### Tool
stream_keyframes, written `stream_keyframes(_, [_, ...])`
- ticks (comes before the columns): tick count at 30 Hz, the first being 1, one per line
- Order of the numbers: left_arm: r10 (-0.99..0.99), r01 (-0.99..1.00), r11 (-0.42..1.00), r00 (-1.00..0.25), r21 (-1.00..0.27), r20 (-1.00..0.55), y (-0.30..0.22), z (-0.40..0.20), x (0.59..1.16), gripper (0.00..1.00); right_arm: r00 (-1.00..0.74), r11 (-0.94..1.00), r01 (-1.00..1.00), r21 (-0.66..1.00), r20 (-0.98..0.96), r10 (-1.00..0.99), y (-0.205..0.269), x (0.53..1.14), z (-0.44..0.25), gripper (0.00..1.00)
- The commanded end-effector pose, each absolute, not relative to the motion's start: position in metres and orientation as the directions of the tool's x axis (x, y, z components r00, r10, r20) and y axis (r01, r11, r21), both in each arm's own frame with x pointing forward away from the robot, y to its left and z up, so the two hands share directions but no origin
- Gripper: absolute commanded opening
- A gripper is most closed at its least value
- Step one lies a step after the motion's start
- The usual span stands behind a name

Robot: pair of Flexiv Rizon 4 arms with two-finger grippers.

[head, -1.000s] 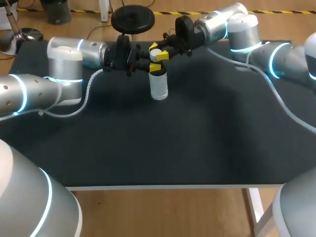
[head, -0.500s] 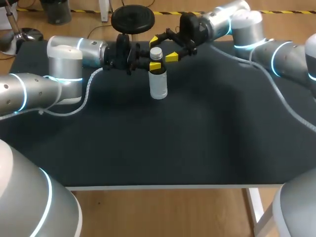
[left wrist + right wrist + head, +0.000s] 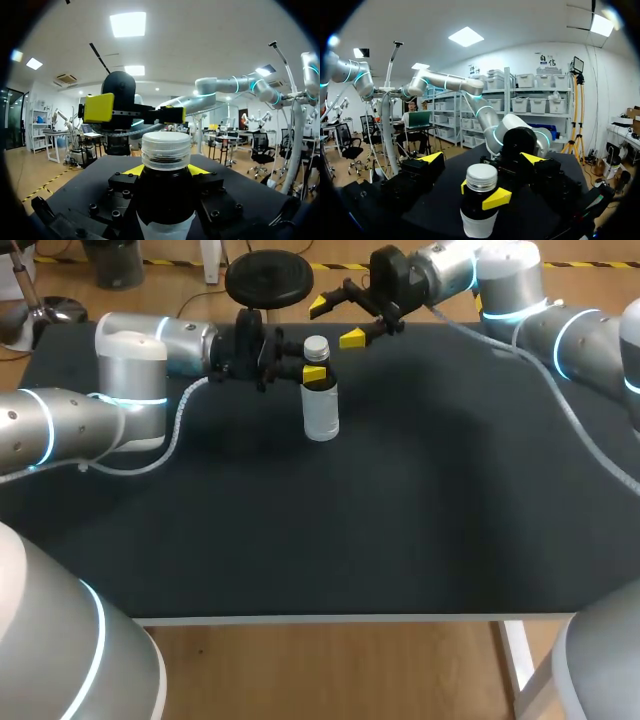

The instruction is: Unscrew the bottle cap

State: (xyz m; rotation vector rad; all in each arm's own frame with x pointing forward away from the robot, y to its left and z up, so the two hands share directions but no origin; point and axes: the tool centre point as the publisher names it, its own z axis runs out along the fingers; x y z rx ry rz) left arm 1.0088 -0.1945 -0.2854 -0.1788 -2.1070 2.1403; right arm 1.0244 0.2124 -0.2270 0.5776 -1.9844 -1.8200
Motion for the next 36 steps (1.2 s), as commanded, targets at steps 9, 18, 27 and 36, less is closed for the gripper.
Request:
stream_keyframes(9, [0.18, -0.012, -0.015, -0.984, -1.0, 0.009, -0.195, -0.285, 1.01, 0.0, -0.936, 0.195, 0.059, 0.979, -0.014, 0.351, 0.209, 1.018, -0.212, 1.0])
stream_keyframes(18, [0.18, -0.012, -0.015, -0.984, -1.0, 0.009, -0.195, -0.285, 1.01, 0.0, -0.826, 0.187, 0.04, 0.982, -0.073, 0.558, 0.202, 0.997, -0.199, 1.0])
stream_keyframes(27, [0.18, -0.012, -0.015, -0.984, -1.0, 0.009, -0.195, -0.285, 1.01, 0.0, -0.666, 0.228, 0.075, 0.971, -0.121, 0.736, 0.198, 0.984, -0.197, 1.0])
stream_keyframes(36, [0.18, -0.012, -0.015, -0.984, -1.0, 0.009, -0.195, -0.285, 1.01, 0.0, -0.652, 0.241, 0.104, 0.965, -0.117, 0.749, 0.2, 0.981, -0.204, 1.0])
